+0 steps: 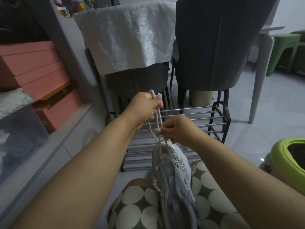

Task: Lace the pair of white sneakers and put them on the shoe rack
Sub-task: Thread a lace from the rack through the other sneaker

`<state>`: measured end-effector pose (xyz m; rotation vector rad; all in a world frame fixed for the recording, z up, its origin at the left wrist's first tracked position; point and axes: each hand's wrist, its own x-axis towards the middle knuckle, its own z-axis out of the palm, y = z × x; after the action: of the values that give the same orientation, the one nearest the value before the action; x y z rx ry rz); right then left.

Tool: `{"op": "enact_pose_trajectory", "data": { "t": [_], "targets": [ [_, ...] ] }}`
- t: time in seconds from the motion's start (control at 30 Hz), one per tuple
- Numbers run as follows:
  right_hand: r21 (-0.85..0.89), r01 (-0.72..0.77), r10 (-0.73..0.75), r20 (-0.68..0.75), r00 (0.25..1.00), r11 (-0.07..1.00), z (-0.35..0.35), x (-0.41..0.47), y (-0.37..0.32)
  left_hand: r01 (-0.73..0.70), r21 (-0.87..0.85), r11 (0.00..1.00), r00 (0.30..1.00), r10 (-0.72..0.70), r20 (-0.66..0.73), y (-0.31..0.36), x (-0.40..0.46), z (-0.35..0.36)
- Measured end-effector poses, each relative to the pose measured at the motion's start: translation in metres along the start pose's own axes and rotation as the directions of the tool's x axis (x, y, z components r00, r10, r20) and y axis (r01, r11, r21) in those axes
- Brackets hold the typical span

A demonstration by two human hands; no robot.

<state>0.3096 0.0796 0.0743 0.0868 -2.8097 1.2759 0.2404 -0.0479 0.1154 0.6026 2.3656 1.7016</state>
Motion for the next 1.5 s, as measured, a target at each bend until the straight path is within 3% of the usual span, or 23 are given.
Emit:
{"op": "enact_pose_trajectory", "data": {
  "t": [0.2,0.33,0.57,0.67,0.77,0.8,0.9,1.0,1.17,1.5],
  "targets": [
    [-0.019,0.010,-0.010,-0.014,1.000,1.000,0.001,-0.001,0.003,0.059,0.011,0.998,0.991,-0.059,0.120,-0.011,-0.005,0.003],
    [0.054,0.024,-0.021,-0.042,0.999,0.998,-0.003,-0.006,0.000,0.148,-0.067,0.987,0.984,-0.140,0.111,-0.026,-0.009,-0.004],
    [0.294,0.028,-0.021,-0.027,0.999,0.955,-0.008,-0.007,-0.014,0.267,0.131,0.955,0.961,-0.274,0.040,-0.043,-0.020,-0.009],
    [0.331,0.029,-0.025,-0.014,1.000,0.943,-0.010,-0.008,-0.018,0.132,0.228,0.965,0.989,-0.144,0.035,-0.041,-0.024,-0.012],
    [0.340,0.068,-0.058,-0.040,0.998,0.938,-0.011,-0.009,-0.019,0.001,0.111,0.994,0.952,-0.035,0.304,-0.043,-0.033,-0.010],
    [0.344,0.081,-0.067,-0.053,0.996,0.935,-0.011,-0.009,-0.020,-0.026,0.131,0.991,0.944,-0.019,0.329,-0.044,-0.035,-0.008],
    [0.428,0.097,-0.073,-0.072,0.995,0.898,-0.011,-0.012,-0.021,-0.065,0.297,0.953,0.980,0.004,0.201,-0.052,-0.034,-0.003],
    [0.628,0.080,-0.047,-0.069,0.997,0.774,-0.013,-0.018,-0.020,0.030,0.385,0.923,0.999,-0.040,0.019,-0.070,-0.031,-0.006],
    [0.778,0.109,-0.038,-0.110,0.993,0.619,-0.019,-0.024,-0.020,0.180,0.251,0.951,0.980,-0.153,-0.124,-0.120,-0.032,-0.028],
    [0.841,0.172,-0.002,-0.199,0.980,0.514,-0.022,-0.021,-0.016,0.427,0.022,0.904,0.881,-0.410,-0.234,-0.169,-0.057,-0.041]
  ]
}}
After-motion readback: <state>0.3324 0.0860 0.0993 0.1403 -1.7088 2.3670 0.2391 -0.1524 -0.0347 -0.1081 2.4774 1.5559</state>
